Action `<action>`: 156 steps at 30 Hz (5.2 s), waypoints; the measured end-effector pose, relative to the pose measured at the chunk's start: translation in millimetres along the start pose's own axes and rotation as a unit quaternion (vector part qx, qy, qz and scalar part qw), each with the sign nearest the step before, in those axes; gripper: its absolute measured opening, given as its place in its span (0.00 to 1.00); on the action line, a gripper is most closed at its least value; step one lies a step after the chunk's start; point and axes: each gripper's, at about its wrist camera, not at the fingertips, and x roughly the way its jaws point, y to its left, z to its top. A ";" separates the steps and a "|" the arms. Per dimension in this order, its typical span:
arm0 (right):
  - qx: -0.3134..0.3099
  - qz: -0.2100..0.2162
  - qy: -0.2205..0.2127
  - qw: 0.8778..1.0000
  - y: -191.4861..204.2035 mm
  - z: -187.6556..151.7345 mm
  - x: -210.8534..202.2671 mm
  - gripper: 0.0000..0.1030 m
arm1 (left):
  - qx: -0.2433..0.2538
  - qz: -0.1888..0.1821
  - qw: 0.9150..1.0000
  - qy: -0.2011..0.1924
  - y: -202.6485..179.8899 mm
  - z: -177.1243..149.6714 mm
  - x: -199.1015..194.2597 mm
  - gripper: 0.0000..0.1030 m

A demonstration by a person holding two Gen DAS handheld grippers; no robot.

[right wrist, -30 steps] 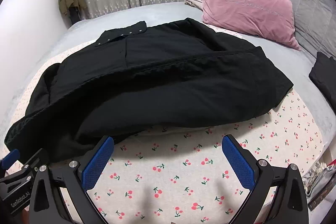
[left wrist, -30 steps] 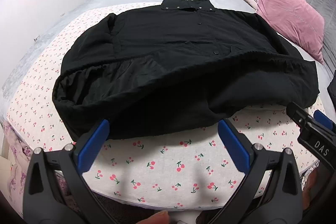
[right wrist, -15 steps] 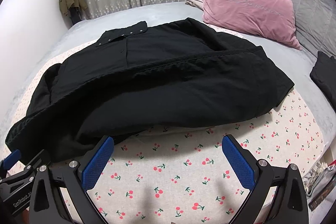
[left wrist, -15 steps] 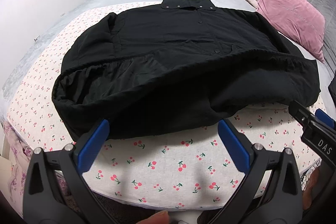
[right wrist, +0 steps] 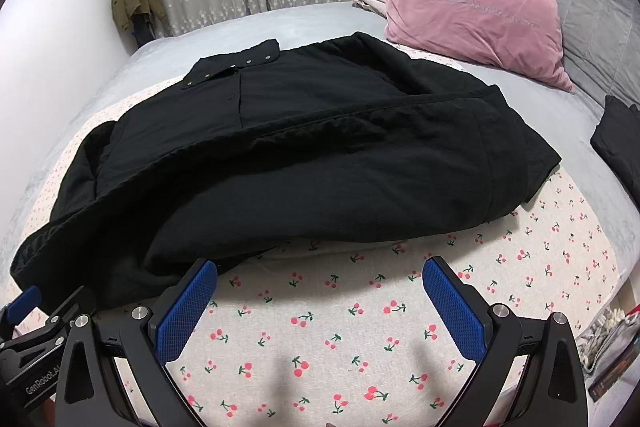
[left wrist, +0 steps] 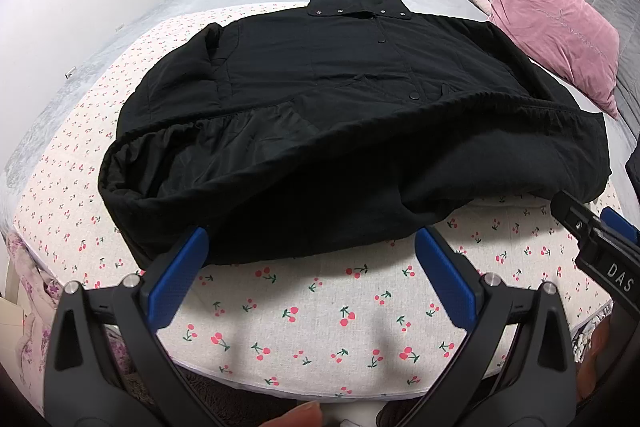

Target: Fold large clothes

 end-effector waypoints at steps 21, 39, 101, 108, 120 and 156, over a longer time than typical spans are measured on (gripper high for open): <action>0.000 -0.001 0.001 1.000 0.1 -0.1 0.2 1.00 | 0.000 0.000 1.000 0.001 2.5 0.2 0.7 1.00; 0.000 0.001 0.016 1.000 -2.5 -0.7 6.0 1.00 | -0.009 0.007 1.000 0.001 11.4 2.7 3.7 1.00; 0.159 0.198 0.130 0.959 -241.5 74.2 92.4 0.13 | -0.080 -0.158 0.968 0.180 141.6 30.2 58.7 0.21; 0.101 0.171 0.152 0.968 -252.8 26.6 51.9 0.12 | 0.013 -0.157 0.973 0.166 147.4 4.3 20.1 0.07; 0.081 0.111 0.154 0.979 -293.5 -6.7 -10.4 0.18 | 0.054 -0.151 0.971 0.178 185.0 -49.9 -27.4 0.30; -0.245 0.296 0.209 0.899 -84.4 -29.7 -4.9 0.05 | 0.328 -0.234 0.914 0.046 -72.5 -52.3 -27.2 0.75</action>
